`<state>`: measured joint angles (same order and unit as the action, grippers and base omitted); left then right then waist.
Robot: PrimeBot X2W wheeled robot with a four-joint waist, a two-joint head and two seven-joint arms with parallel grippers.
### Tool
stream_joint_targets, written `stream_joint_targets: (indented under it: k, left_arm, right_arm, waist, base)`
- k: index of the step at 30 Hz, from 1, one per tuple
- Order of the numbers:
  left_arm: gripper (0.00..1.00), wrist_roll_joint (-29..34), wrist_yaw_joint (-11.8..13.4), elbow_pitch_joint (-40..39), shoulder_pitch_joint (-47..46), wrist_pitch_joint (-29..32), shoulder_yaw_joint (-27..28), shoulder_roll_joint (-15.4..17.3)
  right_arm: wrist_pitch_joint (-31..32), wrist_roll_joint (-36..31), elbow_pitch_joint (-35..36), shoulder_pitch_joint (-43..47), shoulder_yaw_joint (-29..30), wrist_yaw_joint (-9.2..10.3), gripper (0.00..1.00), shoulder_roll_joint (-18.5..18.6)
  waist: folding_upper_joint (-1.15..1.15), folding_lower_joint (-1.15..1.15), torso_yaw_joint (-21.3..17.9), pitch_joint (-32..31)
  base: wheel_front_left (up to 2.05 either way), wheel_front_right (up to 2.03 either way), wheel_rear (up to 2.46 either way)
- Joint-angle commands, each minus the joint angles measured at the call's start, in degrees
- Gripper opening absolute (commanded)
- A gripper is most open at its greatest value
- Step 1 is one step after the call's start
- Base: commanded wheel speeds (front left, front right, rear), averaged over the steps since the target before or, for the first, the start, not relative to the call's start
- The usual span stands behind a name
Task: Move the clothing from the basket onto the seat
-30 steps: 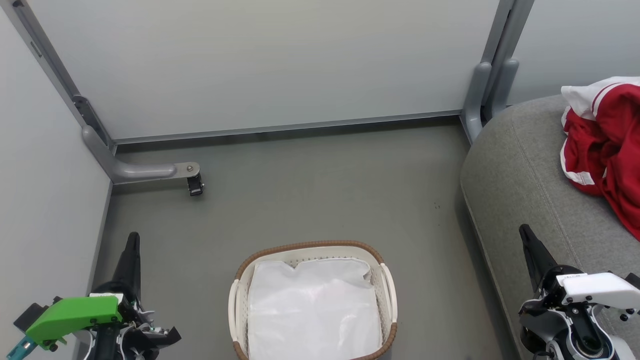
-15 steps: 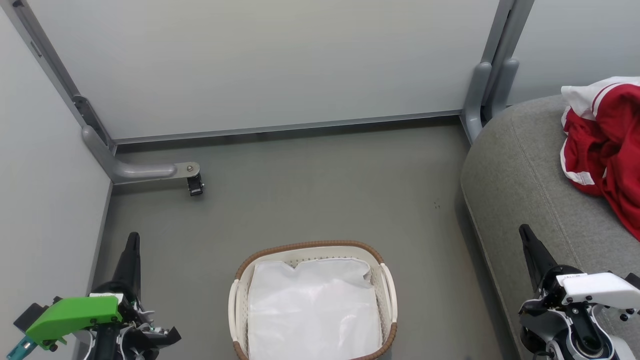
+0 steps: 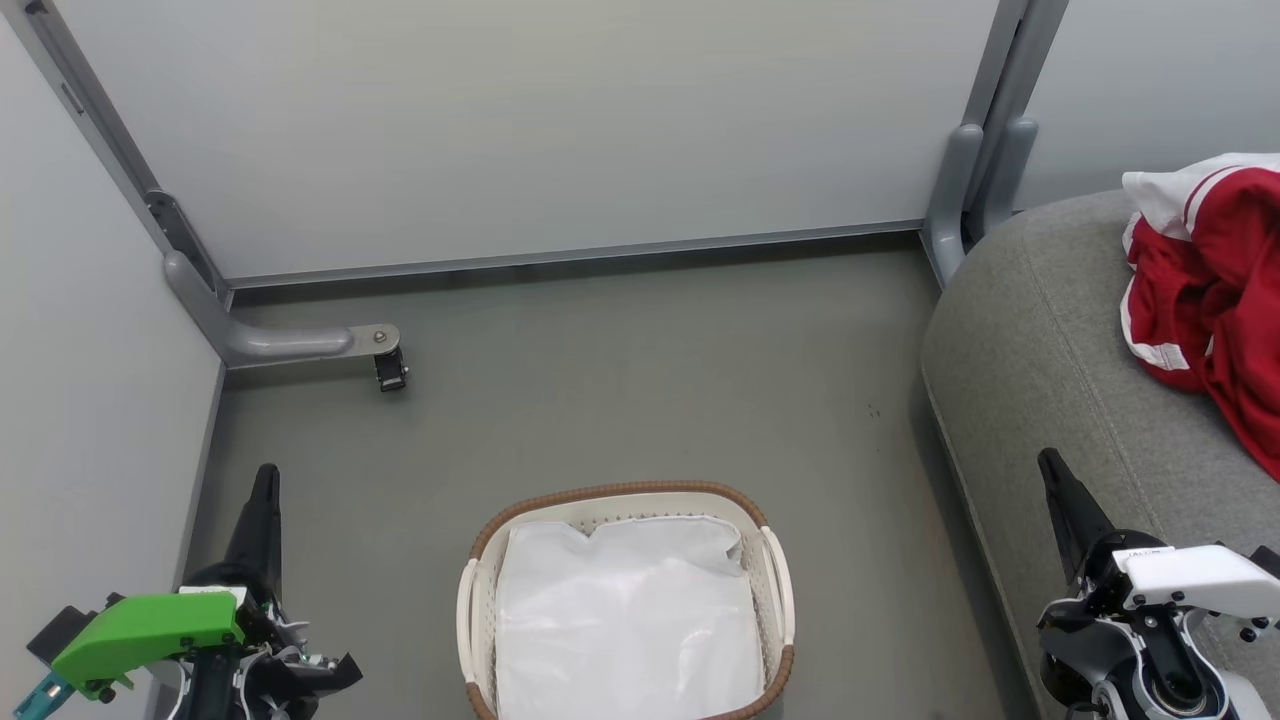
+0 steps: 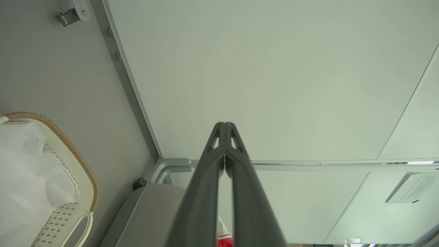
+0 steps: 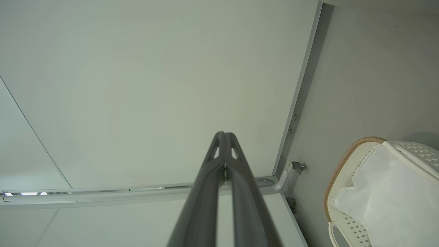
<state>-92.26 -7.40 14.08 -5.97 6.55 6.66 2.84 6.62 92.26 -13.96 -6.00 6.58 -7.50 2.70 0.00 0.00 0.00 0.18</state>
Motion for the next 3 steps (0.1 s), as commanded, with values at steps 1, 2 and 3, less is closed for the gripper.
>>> stream_joint_targets:
  k: [1, 2, 3]
  left_arm:
    - [0.0, -0.3, -0.3, -0.1, -0.5, 0.2, 0.0, 0.0]
    - [0.0, -0.3, -0.3, -0.1, -0.5, 0.2, 0.0, 0.0]
    - [0.0, -0.3, -0.3, -0.1, -0.5, 0.2, 0.0, 0.0]
  right_arm:
    - [0.1, 0.3, -0.1, -0.4, 0.1, 0.02, 0.0, 0.3]
    - [0.1, 0.2, -0.1, -0.4, 0.0, 0.02, 0.0, 0.3]
    - [0.1, 0.2, -0.1, -0.4, 0.0, 0.02, 0.0, 0.3]
  waist:
    - [0.0, 0.0, 0.0, 0.0]
    - [0.0, 0.0, 0.0, 0.0]
    - [0.0, 0.0, 0.0, 0.0]
  base:
    - [0.0, 0.0, 0.0]
    - [0.0, 0.0, 0.0]
    - [0.0, 0.0, 0.0]
